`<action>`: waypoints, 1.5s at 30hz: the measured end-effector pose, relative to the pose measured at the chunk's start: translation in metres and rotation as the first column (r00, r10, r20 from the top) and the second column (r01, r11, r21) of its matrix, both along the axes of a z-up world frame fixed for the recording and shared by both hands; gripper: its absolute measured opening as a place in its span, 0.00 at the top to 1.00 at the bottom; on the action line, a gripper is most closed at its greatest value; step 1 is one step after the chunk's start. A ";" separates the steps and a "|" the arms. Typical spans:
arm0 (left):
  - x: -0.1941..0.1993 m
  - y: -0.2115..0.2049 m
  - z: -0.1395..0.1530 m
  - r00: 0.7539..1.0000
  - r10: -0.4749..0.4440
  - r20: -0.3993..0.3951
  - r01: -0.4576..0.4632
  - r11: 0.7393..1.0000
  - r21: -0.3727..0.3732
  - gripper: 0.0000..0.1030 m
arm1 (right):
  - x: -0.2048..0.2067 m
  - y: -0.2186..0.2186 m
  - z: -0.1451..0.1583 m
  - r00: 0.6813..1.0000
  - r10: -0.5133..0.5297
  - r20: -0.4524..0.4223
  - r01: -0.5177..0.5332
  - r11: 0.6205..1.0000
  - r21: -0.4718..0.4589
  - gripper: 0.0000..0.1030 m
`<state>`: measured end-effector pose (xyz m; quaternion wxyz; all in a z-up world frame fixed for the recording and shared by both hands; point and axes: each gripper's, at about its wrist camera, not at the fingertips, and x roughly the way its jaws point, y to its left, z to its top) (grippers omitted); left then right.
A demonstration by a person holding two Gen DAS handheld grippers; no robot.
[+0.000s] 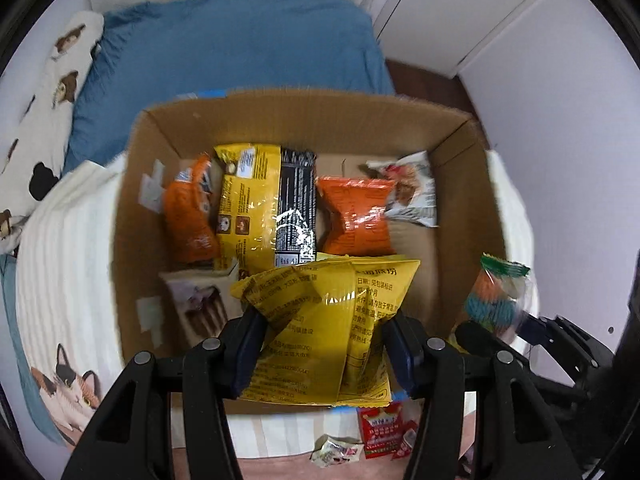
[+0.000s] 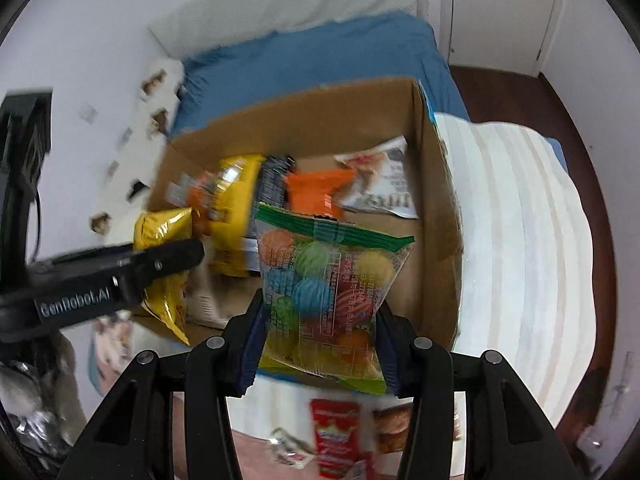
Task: Organize snacks
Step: 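Carry both bags into the box and open both tools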
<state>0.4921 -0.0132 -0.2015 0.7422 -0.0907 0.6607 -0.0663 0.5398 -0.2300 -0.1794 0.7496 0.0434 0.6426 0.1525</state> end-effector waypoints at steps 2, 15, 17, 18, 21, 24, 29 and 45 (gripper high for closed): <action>0.009 -0.002 -0.019 0.999 -0.005 -0.040 0.006 1.000 0.007 0.49 | 0.005 0.001 -0.015 1.000 0.003 -0.022 -0.004 1.000 -0.026 0.50; 0.007 0.001 -0.079 0.982 0.003 -0.190 0.001 1.000 0.022 0.27 | 0.015 0.000 -0.063 0.995 -0.014 -0.101 0.000 0.991 -0.137 0.23; 0.006 0.007 -0.077 0.984 0.019 -0.177 -0.017 1.000 0.016 0.13 | 0.015 0.000 -0.067 0.991 -0.020 -0.132 0.003 0.992 -0.126 0.21; 0.006 0.009 -0.075 0.986 0.019 -0.168 -0.017 1.000 0.014 0.11 | 0.016 0.001 -0.068 0.990 -0.018 -0.141 0.000 0.993 -0.122 0.19; 0.003 0.014 -0.068 0.987 0.027 -0.156 -0.026 1.000 0.007 0.11 | 0.014 0.006 -0.070 0.990 -0.013 -0.143 -0.005 0.992 -0.124 0.12; -0.002 0.017 -0.058 0.992 0.034 -0.123 -0.033 0.999 0.007 0.11 | 0.009 0.009 -0.065 0.990 -0.014 -0.137 -0.004 0.991 -0.130 0.06; -0.017 0.020 -0.027 0.999 0.043 -0.021 -0.043 0.998 0.035 0.11 | 0.003 0.011 -0.047 0.996 -0.015 -0.090 0.003 0.991 -0.135 0.04; -0.108 0.022 0.060 0.946 0.042 0.323 -0.092 0.986 0.140 0.11 | -0.073 -0.003 0.033 0.976 -0.047 0.213 0.070 0.992 -0.104 0.04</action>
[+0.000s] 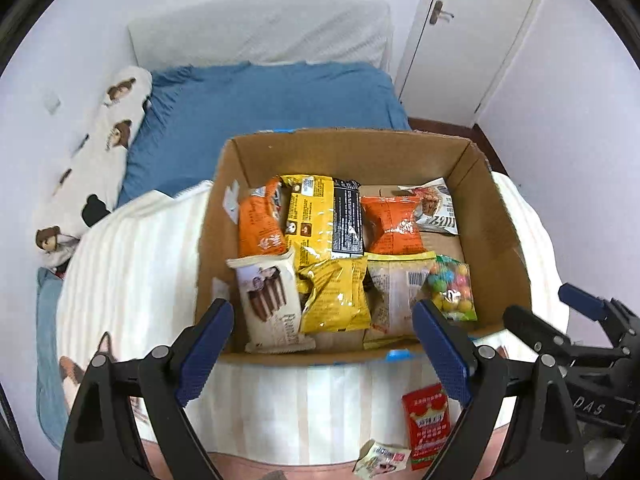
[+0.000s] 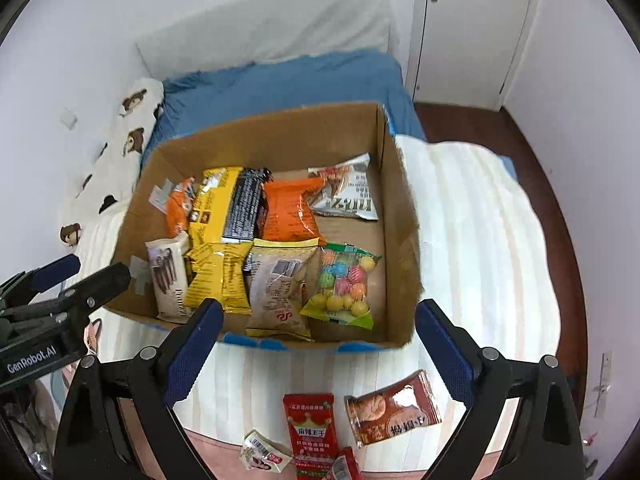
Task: Organize snacks
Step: 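Carry both bags into the box and open both tools, then move both tools down toward the red and brown packets on the bed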
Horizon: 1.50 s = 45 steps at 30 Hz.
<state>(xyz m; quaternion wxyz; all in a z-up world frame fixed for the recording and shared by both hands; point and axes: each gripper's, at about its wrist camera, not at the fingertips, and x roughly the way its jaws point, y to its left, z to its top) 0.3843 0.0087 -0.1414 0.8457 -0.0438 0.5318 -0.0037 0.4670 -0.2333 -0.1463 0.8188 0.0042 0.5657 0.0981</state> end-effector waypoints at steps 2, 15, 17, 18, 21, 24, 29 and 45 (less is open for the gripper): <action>-0.016 0.000 0.010 0.999 0.002 0.033 -0.003 1.000 0.018 0.11 | -0.013 -0.002 0.010 1.000 -0.003 0.026 0.003 1.000 0.014 0.04; -0.090 -0.001 0.051 0.988 0.023 0.153 -0.029 0.999 0.033 0.11 | -0.087 -0.009 0.062 0.991 -0.002 0.135 -0.015 0.992 0.125 0.04; -0.099 -0.001 0.051 0.988 0.028 0.155 -0.032 0.999 0.027 0.11 | -0.096 -0.014 0.063 0.991 -0.003 0.133 -0.018 0.988 0.155 0.04; -0.103 -0.002 0.050 0.988 0.028 0.152 -0.032 0.999 0.023 0.11 | -0.101 -0.017 0.062 0.991 -0.006 0.131 -0.015 0.988 0.156 0.04; -0.117 -0.009 0.033 0.993 0.018 0.117 -0.022 0.999 0.033 0.11 | -0.115 -0.033 0.044 0.997 -0.031 0.075 0.017 0.983 0.180 0.04; -0.126 -0.019 -0.003 1.000 0.004 0.031 -0.006 0.999 0.038 0.11 | -0.127 -0.053 0.010 0.998 -0.054 -0.014 0.056 0.976 0.211 0.14; -0.121 -0.038 -0.086 0.978 -0.023 -0.206 0.015 0.999 -0.038 0.11 | -0.146 -0.085 -0.057 0.977 -0.095 -0.191 0.141 0.958 0.248 0.35; -0.048 -0.148 -0.213 0.865 -0.082 -0.494 0.011 0.989 -0.145 0.16 | -0.107 -0.156 -0.142 0.825 -0.400 -0.399 0.529 0.796 0.295 0.27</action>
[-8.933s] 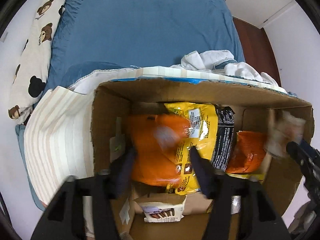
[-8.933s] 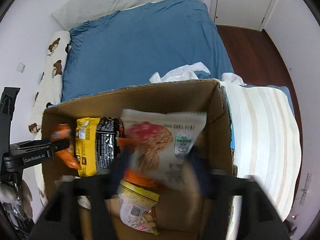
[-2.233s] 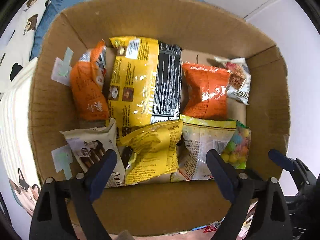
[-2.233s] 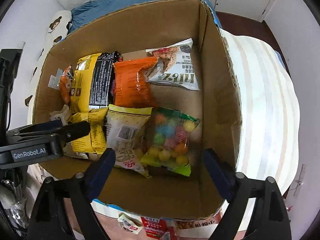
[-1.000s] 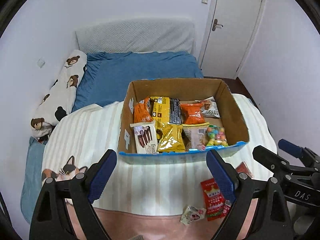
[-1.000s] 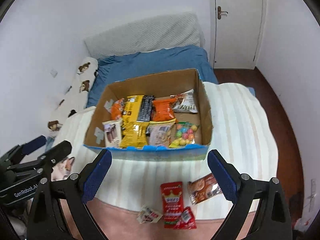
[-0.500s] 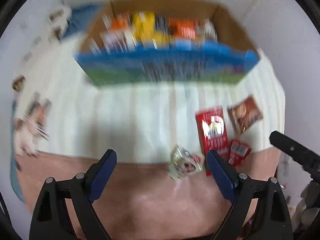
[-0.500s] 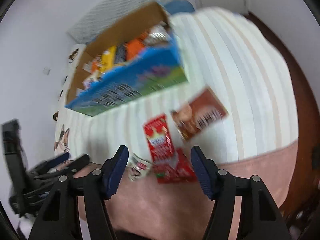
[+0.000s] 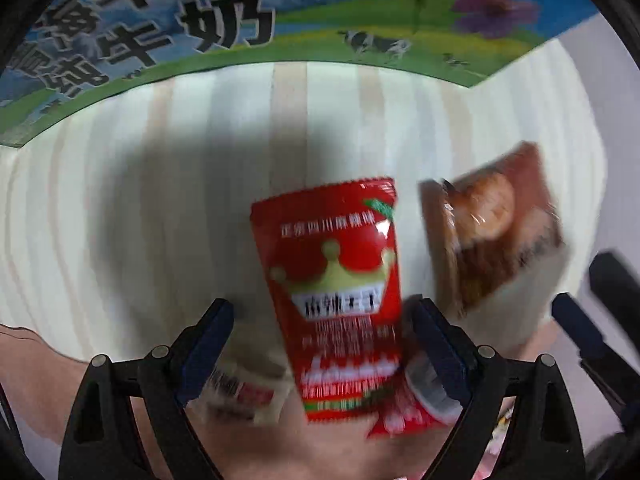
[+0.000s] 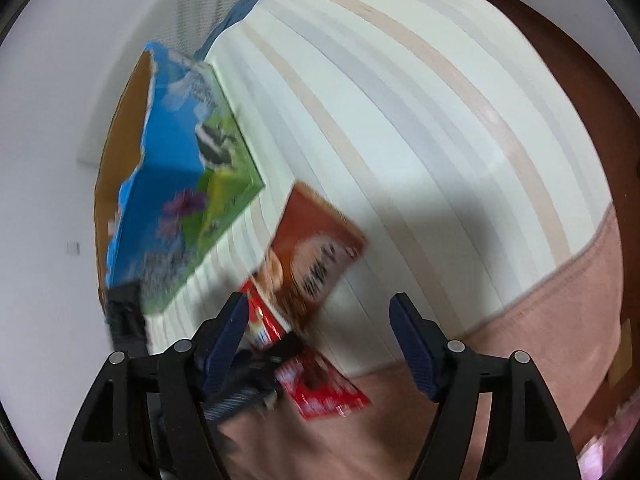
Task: Organize snacks
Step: 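Move both tools down toward the red and brown packets on the bed, then grasp the red spicy packet with left tool while right grasps brown biscuit packet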
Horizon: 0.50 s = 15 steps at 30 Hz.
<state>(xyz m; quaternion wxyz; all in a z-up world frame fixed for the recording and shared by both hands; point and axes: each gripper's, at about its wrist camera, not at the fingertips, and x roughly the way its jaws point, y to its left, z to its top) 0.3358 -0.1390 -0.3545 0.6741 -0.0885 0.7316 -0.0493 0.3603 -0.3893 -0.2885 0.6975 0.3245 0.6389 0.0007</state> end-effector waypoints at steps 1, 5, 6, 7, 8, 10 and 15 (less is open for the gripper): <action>-0.002 0.000 0.001 0.999 0.015 0.029 -0.015 1.000 0.017 0.20 | 0.006 0.003 -0.004 1.000 -0.011 -0.010 0.011 1.000 -0.015 0.26; -0.014 0.000 0.005 0.999 -0.011 0.045 0.009 0.999 0.037 0.38 | 0.029 0.018 -0.026 0.995 -0.067 -0.074 0.062 0.996 -0.062 0.26; -0.016 0.001 0.005 0.999 -0.020 0.044 0.018 0.999 0.044 0.41 | 0.033 0.024 -0.031 0.994 -0.056 -0.090 0.050 0.996 -0.077 0.26; -0.019 0.004 0.005 0.999 -0.021 0.044 0.018 0.998 0.057 0.41 | 0.041 0.031 -0.035 0.994 -0.037 -0.107 0.025 0.994 -0.107 0.25; -0.019 0.009 0.006 0.999 -0.020 0.047 0.017 0.998 0.063 0.41 | 0.047 0.037 -0.039 0.993 -0.021 -0.120 0.004 0.990 -0.140 0.25; -0.022 0.018 0.006 0.999 -0.016 0.051 0.011 0.997 0.082 0.41 | 0.054 0.048 -0.045 0.992 0.020 -0.126 -0.043 0.981 -0.189 0.25; -0.027 0.034 0.002 0.999 0.032 0.018 -0.032 0.999 0.027 0.41 | 0.047 0.083 -0.042 0.942 0.322 -0.097 -0.336 0.888 -0.315 0.34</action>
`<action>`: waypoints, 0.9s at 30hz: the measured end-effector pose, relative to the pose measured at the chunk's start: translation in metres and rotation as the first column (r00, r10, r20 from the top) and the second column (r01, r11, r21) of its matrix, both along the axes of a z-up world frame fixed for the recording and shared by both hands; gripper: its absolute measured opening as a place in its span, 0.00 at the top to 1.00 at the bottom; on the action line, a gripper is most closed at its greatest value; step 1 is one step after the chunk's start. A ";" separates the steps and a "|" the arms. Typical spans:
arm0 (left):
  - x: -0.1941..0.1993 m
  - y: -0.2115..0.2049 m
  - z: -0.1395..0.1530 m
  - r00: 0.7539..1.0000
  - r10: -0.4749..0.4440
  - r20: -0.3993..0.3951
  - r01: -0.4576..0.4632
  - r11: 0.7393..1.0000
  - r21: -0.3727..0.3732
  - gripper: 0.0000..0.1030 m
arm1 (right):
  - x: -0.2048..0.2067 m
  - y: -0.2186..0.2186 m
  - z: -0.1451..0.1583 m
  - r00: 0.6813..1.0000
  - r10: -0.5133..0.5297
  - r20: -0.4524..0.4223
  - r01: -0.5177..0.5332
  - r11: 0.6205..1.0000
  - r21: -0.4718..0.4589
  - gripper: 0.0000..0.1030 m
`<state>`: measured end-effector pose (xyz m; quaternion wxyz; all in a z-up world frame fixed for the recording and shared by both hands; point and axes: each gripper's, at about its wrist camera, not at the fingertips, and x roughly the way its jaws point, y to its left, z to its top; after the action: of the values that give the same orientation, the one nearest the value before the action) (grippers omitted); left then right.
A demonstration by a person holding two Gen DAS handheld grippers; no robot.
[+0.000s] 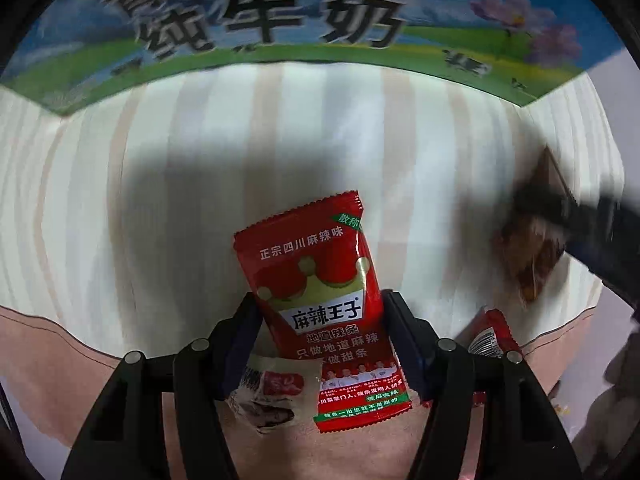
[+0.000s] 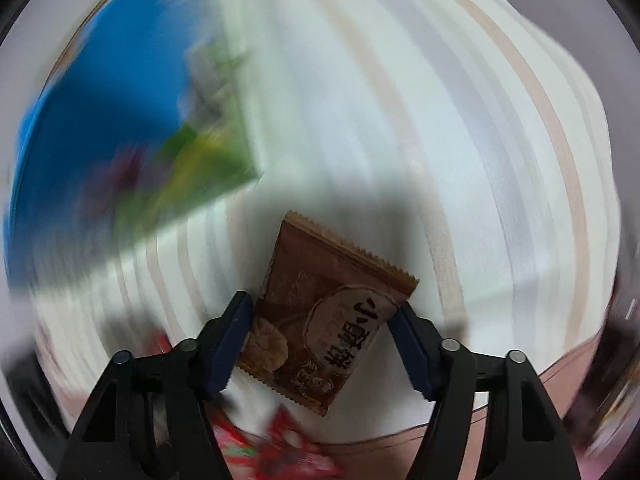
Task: Organize snacks
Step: 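Grasp the red spicy packet with left tool while right grasps brown biscuit packet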
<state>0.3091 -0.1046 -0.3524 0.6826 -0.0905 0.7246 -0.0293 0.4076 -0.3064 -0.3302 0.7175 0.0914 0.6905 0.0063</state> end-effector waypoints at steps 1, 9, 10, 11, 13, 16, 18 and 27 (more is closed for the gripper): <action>0.000 0.002 -0.001 1.000 0.010 -0.010 -0.010 1.000 -0.013 0.41 | -0.005 0.006 0.001 0.997 0.071 0.001 -0.071 0.997 -0.032 0.34; -0.014 0.017 -0.011 0.986 0.104 -0.133 -0.122 0.983 -0.137 0.27 | -0.043 0.005 0.001 0.987 0.159 -0.040 -0.159 0.987 -0.010 0.19; -0.016 0.018 -0.013 0.981 0.113 -0.155 -0.136 0.980 -0.145 0.27 | -0.045 0.000 -0.001 0.993 0.107 -0.043 -0.106 0.994 0.022 0.19; -0.018 0.019 -0.014 0.981 0.117 -0.156 -0.141 0.979 -0.146 0.27 | -0.046 -0.006 -0.004 0.997 0.060 -0.043 -0.058 0.997 0.045 0.19; -0.023 0.018 -0.015 0.982 0.122 -0.143 -0.141 0.981 -0.131 0.28 | -0.047 -0.012 -0.008 0.999 -0.014 -0.037 0.017 0.998 0.068 0.18; -0.023 0.009 -0.016 0.986 0.124 -0.112 -0.132 0.989 -0.069 0.37 | -0.047 -0.019 -0.015 0.997 -0.077 -0.020 0.078 0.994 0.071 0.23; -0.037 -0.008 -0.011 0.992 0.095 -0.077 -0.098 0.995 -0.036 0.50 | -0.047 -0.019 -0.015 0.998 -0.070 0.001 0.070 0.997 0.033 0.35; -0.053 -0.024 0.012 1.000 0.027 -0.004 -0.027 0.999 0.032 0.56 | -0.071 -0.004 0.007 0.997 0.032 0.074 -0.033 0.999 0.020 0.43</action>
<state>0.2563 -0.1289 -0.3403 0.6826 -0.0894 0.7252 -0.0085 0.3364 -0.3106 -0.3235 0.7412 0.0872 0.6649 0.0285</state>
